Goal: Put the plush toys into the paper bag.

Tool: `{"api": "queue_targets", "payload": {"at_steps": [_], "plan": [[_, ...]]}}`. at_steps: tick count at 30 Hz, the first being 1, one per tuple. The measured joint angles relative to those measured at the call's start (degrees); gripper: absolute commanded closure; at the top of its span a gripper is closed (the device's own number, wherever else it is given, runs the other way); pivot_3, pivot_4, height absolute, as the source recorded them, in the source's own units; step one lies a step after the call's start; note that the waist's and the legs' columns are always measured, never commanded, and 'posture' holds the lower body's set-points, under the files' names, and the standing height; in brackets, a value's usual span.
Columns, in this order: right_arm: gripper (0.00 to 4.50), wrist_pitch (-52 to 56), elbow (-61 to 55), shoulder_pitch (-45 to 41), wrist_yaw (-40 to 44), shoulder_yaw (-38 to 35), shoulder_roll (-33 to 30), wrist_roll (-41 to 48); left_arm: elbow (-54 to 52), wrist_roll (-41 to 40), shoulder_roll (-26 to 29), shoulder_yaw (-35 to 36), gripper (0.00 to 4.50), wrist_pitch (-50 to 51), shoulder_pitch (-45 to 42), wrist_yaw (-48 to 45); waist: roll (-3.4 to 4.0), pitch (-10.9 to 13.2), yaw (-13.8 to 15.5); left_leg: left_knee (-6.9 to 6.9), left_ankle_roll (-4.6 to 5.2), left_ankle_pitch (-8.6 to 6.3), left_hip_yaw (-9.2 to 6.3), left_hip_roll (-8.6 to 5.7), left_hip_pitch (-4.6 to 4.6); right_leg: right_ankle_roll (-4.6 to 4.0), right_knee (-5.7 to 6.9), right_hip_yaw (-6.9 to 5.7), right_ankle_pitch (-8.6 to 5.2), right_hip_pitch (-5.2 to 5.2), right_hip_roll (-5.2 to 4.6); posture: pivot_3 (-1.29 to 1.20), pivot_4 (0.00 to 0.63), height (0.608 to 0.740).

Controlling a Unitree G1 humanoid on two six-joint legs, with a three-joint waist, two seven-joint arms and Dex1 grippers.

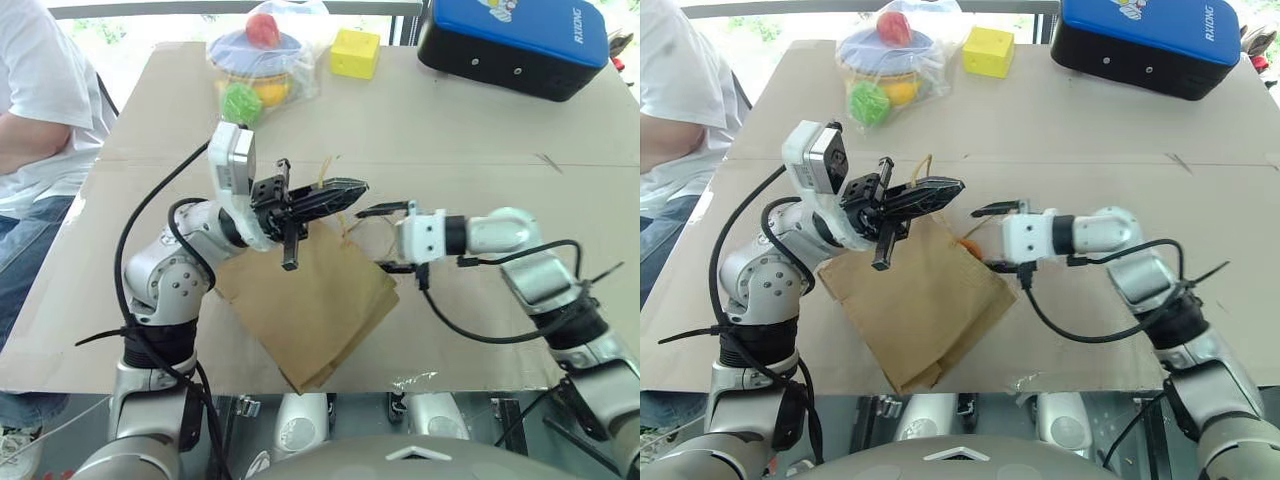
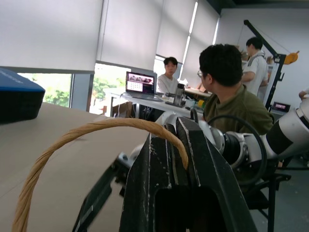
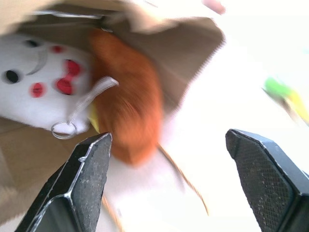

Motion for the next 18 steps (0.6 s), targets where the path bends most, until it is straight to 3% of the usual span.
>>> {"api": "queue_targets", "payload": {"at_steps": [3, 7, 9, 13, 18], "plan": [[0.80, 9.8, -4.6, 1.4, -1.5, -2.9, -0.8, 3.5, 0.0, 0.2, 0.1, -0.1, 4.50, -0.4, 0.4, -0.7, 0.00, 0.0, 0.0, 0.00, 0.00, 0.00, -0.02, 0.00, -0.01, 0.00, 0.00, -0.01, 0.00, 0.00, 0.01, 0.00, 0.150, 0.740], [0.80, 30.9, -6.5, 1.0, -5.0, -5.7, -1.5, 8.5, 0.0, 0.8, 0.4, -0.1, 4.50, -0.9, 0.5, -1.8, -0.02, 0.0, 0.2, 0.01, 0.01, -0.01, 0.00, -0.02, -0.01, 0.00, 0.00, 0.00, 0.00, 0.01, 0.00, 0.00, 0.150, 0.740], [0.80, 41.9, -2.7, -1.7, -9.0, -6.0, 2.0, 9.9, 0.0, 1.1, 0.4, -0.3, 4.50, -1.3, 0.6, -2.3, -0.02, 0.0, 0.0, 0.01, 0.01, -0.01, 0.03, -0.04, 0.01, -0.01, 0.03, 0.03, 0.01, -0.01, 0.02, 0.00, 0.150, 0.740], [0.80, 48.4, 5.2, -6.3, -13.9, -5.5, 8.2, 10.1, 0.1, 1.3, 0.4, -0.5, 4.50, -1.6, 0.8, -2.7, -0.01, 0.0, -0.3, -0.03, 0.02, -0.01, 0.00, -0.02, -0.02, -0.01, 0.00, 0.04, 0.00, -0.04, 0.10, 0.00, 0.150, 0.740], [3.03, 47.5, 14.0, -9.1, -16.8, -4.6, 12.1, 9.1, 0.0, 1.9, 0.5, -0.5, 4.50, -2.2, 1.4, -2.5, -0.01, 0.0, 0.1, -0.04, 0.03, -0.02, 0.00, -0.04, -0.11, 0.00, -0.10, 0.05, 0.01, -0.04, 0.05, 0.00, 0.150, 0.740]]}}
